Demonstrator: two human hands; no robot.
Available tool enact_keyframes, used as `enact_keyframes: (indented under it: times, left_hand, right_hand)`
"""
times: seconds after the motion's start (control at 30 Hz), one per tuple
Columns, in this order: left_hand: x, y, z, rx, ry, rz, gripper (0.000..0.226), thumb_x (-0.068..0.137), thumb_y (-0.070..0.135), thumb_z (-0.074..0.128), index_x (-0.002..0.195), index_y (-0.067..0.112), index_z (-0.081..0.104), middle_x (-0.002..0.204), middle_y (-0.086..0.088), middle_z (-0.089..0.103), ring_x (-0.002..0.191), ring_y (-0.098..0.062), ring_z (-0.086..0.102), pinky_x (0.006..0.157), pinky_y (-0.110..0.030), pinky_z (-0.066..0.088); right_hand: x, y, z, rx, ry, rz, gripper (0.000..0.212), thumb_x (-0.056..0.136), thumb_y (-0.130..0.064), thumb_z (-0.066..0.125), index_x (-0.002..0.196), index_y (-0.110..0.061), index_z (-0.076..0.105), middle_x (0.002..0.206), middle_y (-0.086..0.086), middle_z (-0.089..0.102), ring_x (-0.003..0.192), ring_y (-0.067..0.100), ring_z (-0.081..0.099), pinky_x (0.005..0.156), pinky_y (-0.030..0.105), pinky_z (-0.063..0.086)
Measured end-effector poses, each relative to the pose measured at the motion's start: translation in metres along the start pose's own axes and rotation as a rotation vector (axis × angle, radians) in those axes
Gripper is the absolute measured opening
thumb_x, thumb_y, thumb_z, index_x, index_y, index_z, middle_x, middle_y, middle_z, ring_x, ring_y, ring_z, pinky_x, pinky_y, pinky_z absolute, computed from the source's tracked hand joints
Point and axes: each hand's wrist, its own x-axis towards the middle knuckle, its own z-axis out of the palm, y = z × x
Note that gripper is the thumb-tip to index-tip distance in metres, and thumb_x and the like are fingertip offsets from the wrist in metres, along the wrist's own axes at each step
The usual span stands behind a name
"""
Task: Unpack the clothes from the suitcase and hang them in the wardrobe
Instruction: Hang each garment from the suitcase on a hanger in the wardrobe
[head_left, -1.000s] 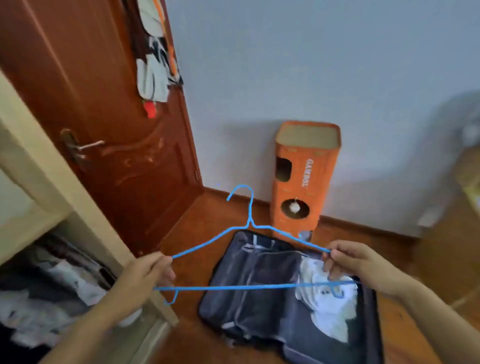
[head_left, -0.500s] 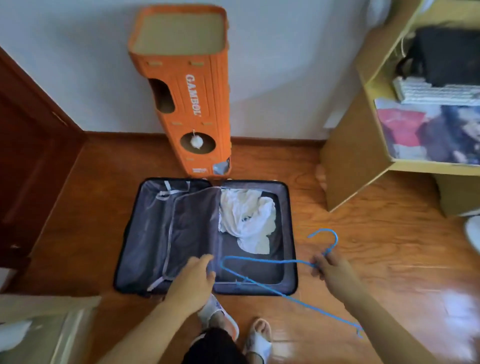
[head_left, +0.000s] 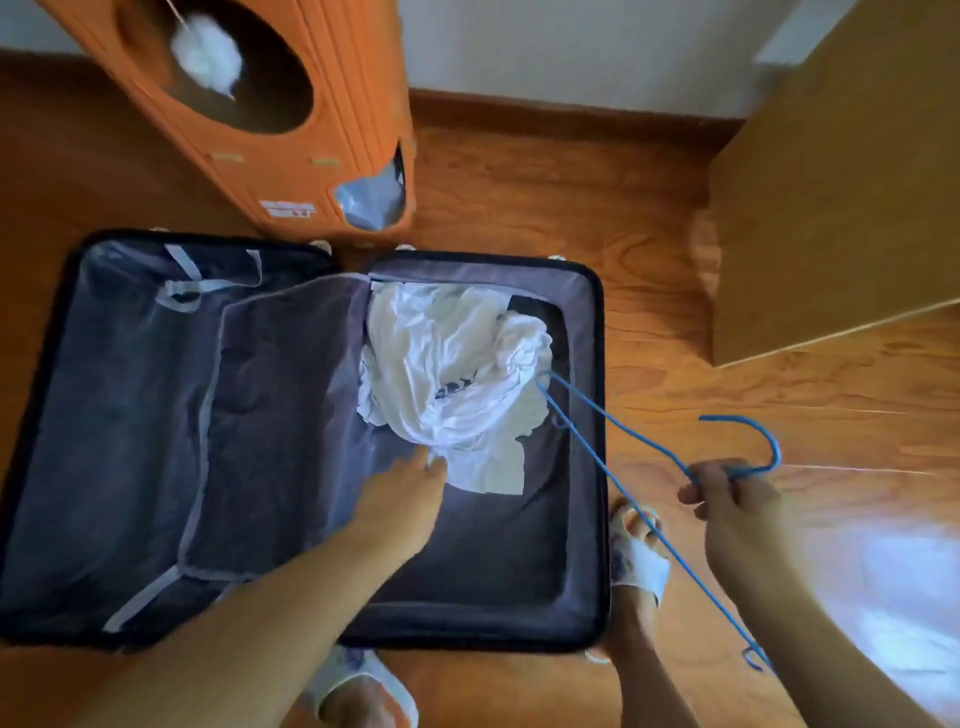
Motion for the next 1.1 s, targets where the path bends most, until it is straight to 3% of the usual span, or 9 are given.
enact_keyframes:
  times: [0.13,0.23,0.3,0.5,0.67,0.8,0.9,1.03,1.1]
  left_hand:
    - [0.147,-0.014,0.018,0.252,0.088,-0.02,0.085,0.094,0.002,0.054,0.162,0.02,0.007,0.169,-0.014,0.006,0.103,-0.032,0.067,0.064,-0.036,0.041]
    - [0.191,-0.041,0.029,0.327,0.069,-0.109,0.049,0.095,0.023,0.055,0.144,0.028,0.053,0.128,-0.005,0.061,0.098,-0.027,0.07,0.073,-0.035,0.054]
    - [0.173,-0.048,0.027,0.201,0.052,-0.185,0.026,0.097,0.022,0.053,0.118,0.026,0.068,0.112,-0.002,0.068,0.101,-0.027,0.069,0.08,-0.038,0.057]
    - [-0.008,-0.05,-0.03,-0.589,0.415,-0.099,0.018,0.101,0.015,0.059,0.091,0.022,0.072,0.081,0.007,0.053,0.081,-0.026,0.061,0.068,-0.038,0.05]
    - [-0.168,-0.06,-0.168,-0.801,0.854,-0.038,0.016,0.091,0.009,0.071,0.101,0.018,0.08,0.086,0.017,0.063,0.098,-0.019,0.05,0.091,-0.037,0.044]
    - [-0.293,-0.066,-0.302,-0.959,0.86,0.183,0.028,0.098,0.013,0.064,0.098,0.04,0.072,0.092,0.021,0.068,0.095,0.004,0.057,0.088,-0.014,0.042]
    - [-0.377,-0.069,-0.398,-0.923,0.864,0.325,0.022,0.099,0.02,0.063,0.102,0.04,0.072,0.099,0.023,0.072,0.094,0.009,0.061,0.088,-0.019,0.046]
    - [-0.49,-0.061,-0.491,-0.825,0.887,0.5,0.034,0.099,0.02,0.062,0.095,0.051,0.074,0.099,0.025,0.074,0.098,0.007,0.064,0.092,-0.017,0.047]
    - [-0.544,-0.049,-0.515,-0.812,0.865,0.58,0.023,0.098,0.017,0.061,0.099,0.035,0.075,0.094,0.022,0.074,0.093,0.006,0.064,0.086,-0.014,0.046]
  right_hand:
    - [0.069,0.041,0.037,-0.043,-0.036,-0.044,0.03,0.1,-0.026,0.05,0.075,-0.023,0.066,0.072,-0.003,0.071,0.073,0.02,0.065,0.074,0.041,0.048]
    - [0.081,0.055,0.042,-0.005,-0.045,-0.011,0.027,0.101,-0.02,0.05,0.08,-0.02,0.067,0.073,-0.001,0.071,0.068,0.012,0.062,0.069,0.035,0.045]
    - [0.075,0.057,0.039,0.0,-0.061,0.028,0.027,0.101,-0.018,0.049,0.08,-0.018,0.066,0.073,0.003,0.07,0.066,0.012,0.06,0.066,0.032,0.043]
    - [0.007,0.018,-0.005,-0.002,-0.083,0.082,0.027,0.103,-0.02,0.05,0.081,-0.023,0.065,0.078,0.006,0.07,0.077,0.028,0.063,0.073,0.038,0.045]
    - [-0.074,-0.065,-0.061,0.024,-0.102,0.003,0.024,0.1,-0.006,0.053,0.093,-0.019,0.071,0.079,0.012,0.068,0.061,0.008,0.056,0.055,0.021,0.039]
    - [-0.156,-0.13,-0.116,0.068,-0.066,-0.052,0.029,0.096,-0.007,0.056,0.09,-0.029,0.074,0.058,0.001,0.059,0.048,0.014,0.045,0.053,0.03,0.035]
    - [-0.219,-0.183,-0.153,0.094,-0.117,-0.183,0.028,0.089,-0.004,0.063,0.101,-0.027,0.073,0.048,-0.01,0.038,0.042,0.008,0.035,0.049,0.027,0.031]
    - [-0.29,-0.272,-0.186,0.146,-0.288,-0.461,0.049,0.082,-0.004,0.075,0.118,-0.035,0.066,0.069,-0.013,0.048,0.05,0.0,0.043,0.056,0.017,0.037]
    - [-0.318,-0.316,-0.19,0.138,-0.375,-0.621,0.066,0.08,-0.01,0.081,0.137,-0.032,0.056,0.106,-0.007,0.066,0.086,0.001,0.063,0.077,0.017,0.046]
